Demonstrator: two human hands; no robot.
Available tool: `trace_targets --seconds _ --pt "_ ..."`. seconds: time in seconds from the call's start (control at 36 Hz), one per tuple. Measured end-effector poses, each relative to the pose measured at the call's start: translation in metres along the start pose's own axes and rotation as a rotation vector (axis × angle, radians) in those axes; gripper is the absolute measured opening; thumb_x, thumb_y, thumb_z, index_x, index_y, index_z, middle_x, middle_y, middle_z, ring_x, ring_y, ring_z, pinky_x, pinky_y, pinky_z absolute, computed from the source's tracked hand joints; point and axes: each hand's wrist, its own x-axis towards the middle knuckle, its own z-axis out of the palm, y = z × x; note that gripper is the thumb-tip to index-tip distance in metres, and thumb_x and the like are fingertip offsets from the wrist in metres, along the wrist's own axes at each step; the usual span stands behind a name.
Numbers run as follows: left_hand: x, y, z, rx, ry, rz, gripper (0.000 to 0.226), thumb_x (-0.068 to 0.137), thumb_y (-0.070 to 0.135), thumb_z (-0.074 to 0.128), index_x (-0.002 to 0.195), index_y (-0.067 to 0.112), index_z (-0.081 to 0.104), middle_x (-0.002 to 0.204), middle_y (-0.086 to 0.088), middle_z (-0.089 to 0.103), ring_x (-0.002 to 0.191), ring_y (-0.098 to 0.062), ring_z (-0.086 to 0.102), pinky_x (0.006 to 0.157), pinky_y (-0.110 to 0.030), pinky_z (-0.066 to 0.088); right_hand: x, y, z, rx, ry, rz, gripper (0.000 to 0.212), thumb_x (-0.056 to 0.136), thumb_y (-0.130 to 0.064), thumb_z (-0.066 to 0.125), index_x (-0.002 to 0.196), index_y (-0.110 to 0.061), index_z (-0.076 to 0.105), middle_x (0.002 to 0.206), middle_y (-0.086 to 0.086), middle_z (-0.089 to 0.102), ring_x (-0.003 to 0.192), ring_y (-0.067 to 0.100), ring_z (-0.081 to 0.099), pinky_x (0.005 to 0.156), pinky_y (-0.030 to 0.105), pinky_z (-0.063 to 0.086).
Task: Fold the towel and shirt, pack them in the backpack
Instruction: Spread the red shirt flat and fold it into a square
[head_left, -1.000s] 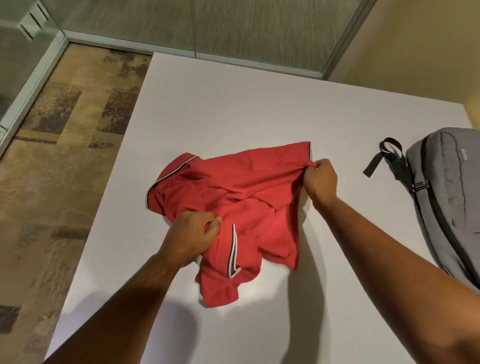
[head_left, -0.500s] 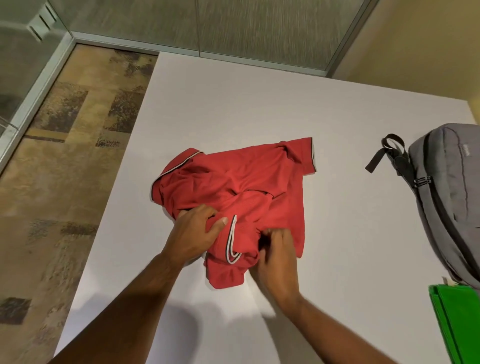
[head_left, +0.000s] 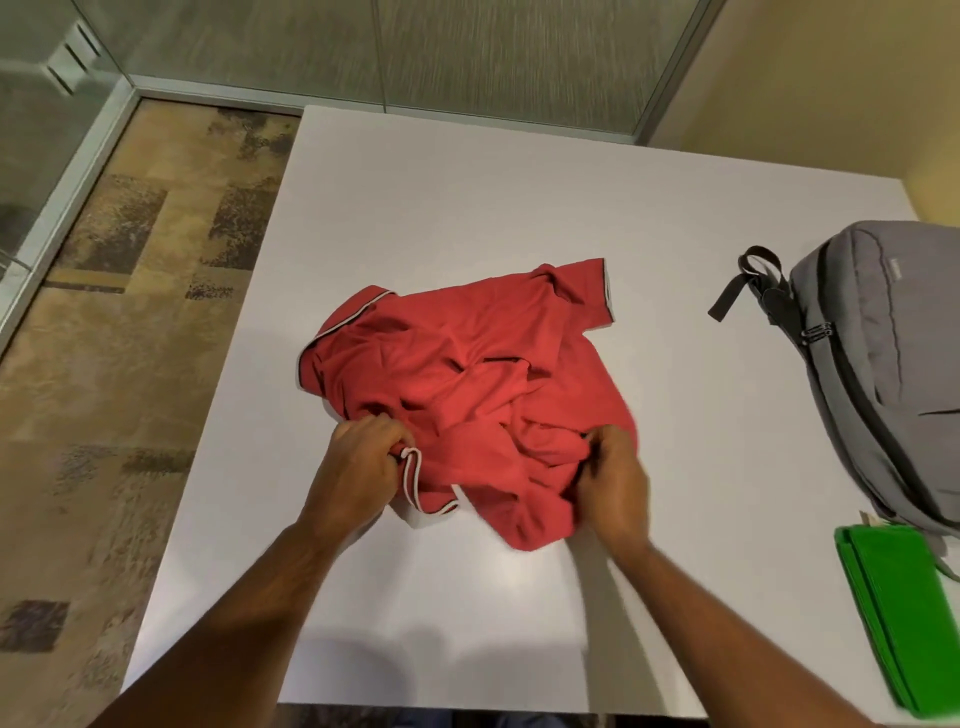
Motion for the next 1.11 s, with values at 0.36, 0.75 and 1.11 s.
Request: trace_targets --seconds 0.36,0.75,1.11 --pt "-0.054 0.000 0.006 0.249 -0.044 0.005 0.021 0.086 0.023 0.047 0.065 0.019 0.050 0.061 0.003 0.053 0.058 -0.024 0.050 0.066 -0.036 0.036 0.063 0.092 -0.117 -0.290 0.416 0.152 0.039 0.073 -0.010 0.043 0.105 0.003 0.061 0.109 0.034 0.055 0.099 0.052 0.052 0.083 0.057 0.043" --pt "-0.054 0.015 0.025 0.326 -0.090 0.078 0.016 0.087 0.031 0.068 0.090 0.016 0.064 0.086 0.000 0.059 0.082 -0.026 0.055 0.075 -0.040 0.046 -0.058 0.079 -0.023 -0.425 -0.154 -0.555 0.043 0.093 -0.031 0.070 0.129 -0.009 0.064 0.127 0.007 0.060 0.109 0.026 0.055 0.093 0.041 0.046" --pt "-0.065 0.029 0.049 0.370 -0.114 0.216 0.015 0.082 0.007 0.050 0.075 0.019 0.056 0.073 0.003 0.054 0.068 -0.022 0.052 0.067 -0.039 0.047 -0.054 0.081 -0.030 -0.443 -0.156 -0.584 0.008 0.082 -0.019 0.054 0.081 -0.015 0.060 0.074 -0.001 0.054 0.069 0.024 0.052 0.069 0.037 0.042"
